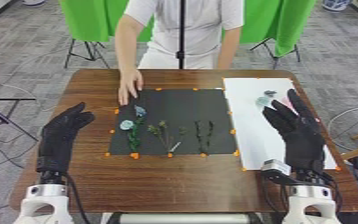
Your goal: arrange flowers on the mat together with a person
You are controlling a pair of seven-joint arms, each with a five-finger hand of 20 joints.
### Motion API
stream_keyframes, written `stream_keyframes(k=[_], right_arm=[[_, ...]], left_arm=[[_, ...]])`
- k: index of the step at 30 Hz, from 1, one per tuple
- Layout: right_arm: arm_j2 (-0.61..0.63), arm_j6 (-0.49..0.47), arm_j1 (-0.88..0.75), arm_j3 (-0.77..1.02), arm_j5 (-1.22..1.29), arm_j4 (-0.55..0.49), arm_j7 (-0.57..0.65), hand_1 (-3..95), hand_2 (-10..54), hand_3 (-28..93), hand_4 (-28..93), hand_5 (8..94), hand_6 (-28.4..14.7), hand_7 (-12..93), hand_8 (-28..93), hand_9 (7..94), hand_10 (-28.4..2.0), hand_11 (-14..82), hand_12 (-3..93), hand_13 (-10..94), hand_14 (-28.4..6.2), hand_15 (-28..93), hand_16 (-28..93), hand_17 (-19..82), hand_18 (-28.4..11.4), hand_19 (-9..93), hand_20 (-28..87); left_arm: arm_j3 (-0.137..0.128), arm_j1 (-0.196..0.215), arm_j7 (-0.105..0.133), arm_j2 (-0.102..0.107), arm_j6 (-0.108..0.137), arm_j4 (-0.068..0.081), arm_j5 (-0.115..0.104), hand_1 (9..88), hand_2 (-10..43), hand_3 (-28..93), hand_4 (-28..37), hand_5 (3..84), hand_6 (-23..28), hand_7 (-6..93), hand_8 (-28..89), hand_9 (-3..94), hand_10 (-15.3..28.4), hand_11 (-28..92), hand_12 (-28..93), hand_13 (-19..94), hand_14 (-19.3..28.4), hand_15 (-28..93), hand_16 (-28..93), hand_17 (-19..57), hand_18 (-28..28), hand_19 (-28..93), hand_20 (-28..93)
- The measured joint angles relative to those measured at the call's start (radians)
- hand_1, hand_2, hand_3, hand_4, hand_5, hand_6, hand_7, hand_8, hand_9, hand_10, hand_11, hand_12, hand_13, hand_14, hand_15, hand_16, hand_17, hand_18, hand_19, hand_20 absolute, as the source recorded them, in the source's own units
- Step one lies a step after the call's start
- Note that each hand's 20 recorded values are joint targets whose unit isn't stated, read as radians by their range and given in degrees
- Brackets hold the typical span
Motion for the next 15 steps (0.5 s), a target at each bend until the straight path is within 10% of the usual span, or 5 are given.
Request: stream_keyframes(k=[10, 15], right_arm=[[0.004, 0.026, -0.001, -0.006, -0.011, 0.000, -0.014, 20.4, -7.1, 81, -17, 31.4, -0.9, 13, -9, 46.6, -13.8, 6.5, 15.0, 44, -11.9, 14, 19, 26, -16.0, 9, 30], [0.037, 0.212, 0.005, -0.023, -0.193, 0.013, -0.132, 32.3, -9.4, 76, -18, 33.6, -2.0, 16, -10, 49.3, -13.9, 9.3, 15.3, 46, -11.6, 15, 18, 31, -15.6, 10, 33]], left_arm=[[-0.001, 0.002, 0.002, -0.001, 0.000, 0.000, -0.009, 24.9, -1.4, 64, -19.0, 47.2, 3.7, 14.2, -6, 47.0, 13.5, 22, 16, 38, 17.3, 18, 4, 6.1, 12.5, 9, 18], [-0.002, 0.002, 0.002, -0.001, 0.001, 0.000, -0.011, 24.9, -1.4, 65, -19.0, 47.2, 3.7, 14.1, -6, 47.0, 13.5, 22, 16, 38, 17.3, 18, 4, 5.9, 13.0, 10, 18]])
